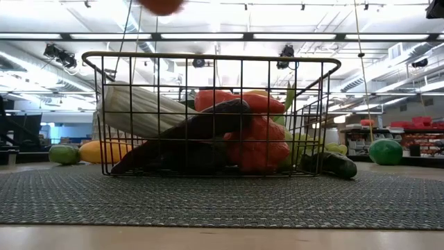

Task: Build produce basket
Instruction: Put the orange into the gold wire basket, then put the green cucumber into the gold wire basket

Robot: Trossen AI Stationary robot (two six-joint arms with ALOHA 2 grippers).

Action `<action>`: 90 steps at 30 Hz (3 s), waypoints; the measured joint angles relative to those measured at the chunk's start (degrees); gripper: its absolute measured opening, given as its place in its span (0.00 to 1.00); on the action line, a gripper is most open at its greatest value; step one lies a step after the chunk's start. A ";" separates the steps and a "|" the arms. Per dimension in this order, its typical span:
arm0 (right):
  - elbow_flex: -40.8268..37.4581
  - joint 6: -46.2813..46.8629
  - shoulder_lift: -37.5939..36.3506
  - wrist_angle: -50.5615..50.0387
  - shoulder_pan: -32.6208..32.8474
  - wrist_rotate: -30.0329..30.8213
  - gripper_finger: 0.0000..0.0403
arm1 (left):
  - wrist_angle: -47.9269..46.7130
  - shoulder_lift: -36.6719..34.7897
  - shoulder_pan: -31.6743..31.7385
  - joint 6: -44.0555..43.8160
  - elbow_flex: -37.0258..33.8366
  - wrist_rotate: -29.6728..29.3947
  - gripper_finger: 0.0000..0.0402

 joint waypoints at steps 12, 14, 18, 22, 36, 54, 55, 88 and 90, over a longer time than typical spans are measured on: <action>0.00 6.96 -6.29 0.27 1.00 4.06 0.66 | 8.63 0.02 14.87 36.44 5.00 0.87 0.80; 0.00 8.74 -7.64 0.26 1.65 5.53 0.66 | 9.77 0.02 16.09 37.80 5.00 1.15 0.80; 0.00 11.10 -10.31 0.05 2.79 7.78 0.66 | 11.74 0.02 18.33 38.03 5.00 1.16 0.81; 0.00 11.11 -12.00 -1.39 3.06 9.37 0.66 | 11.56 0.02 20.14 38.09 4.98 1.45 0.83; 0.00 10.94 -13.61 -4.94 3.06 10.63 0.66 | 11.32 0.02 21.14 39.09 4.96 5.34 0.88; 0.00 9.52 -13.56 -5.36 3.83 10.62 0.66 | 13.72 0.28 21.25 42.46 4.96 8.12 0.98; 0.00 9.52 -13.56 -5.36 3.89 10.63 0.66 | 13.93 0.28 21.27 40.97 4.96 8.14 0.98; -0.04 2.33 -19.09 3.15 -6.10 19.74 0.66 | 21.20 -8.82 20.52 49.36 4.95 4.05 0.89; -0.04 1.50 -19.09 6.21 -8.02 18.96 0.66 | 18.82 -9.71 21.46 51.64 4.92 3.47 0.87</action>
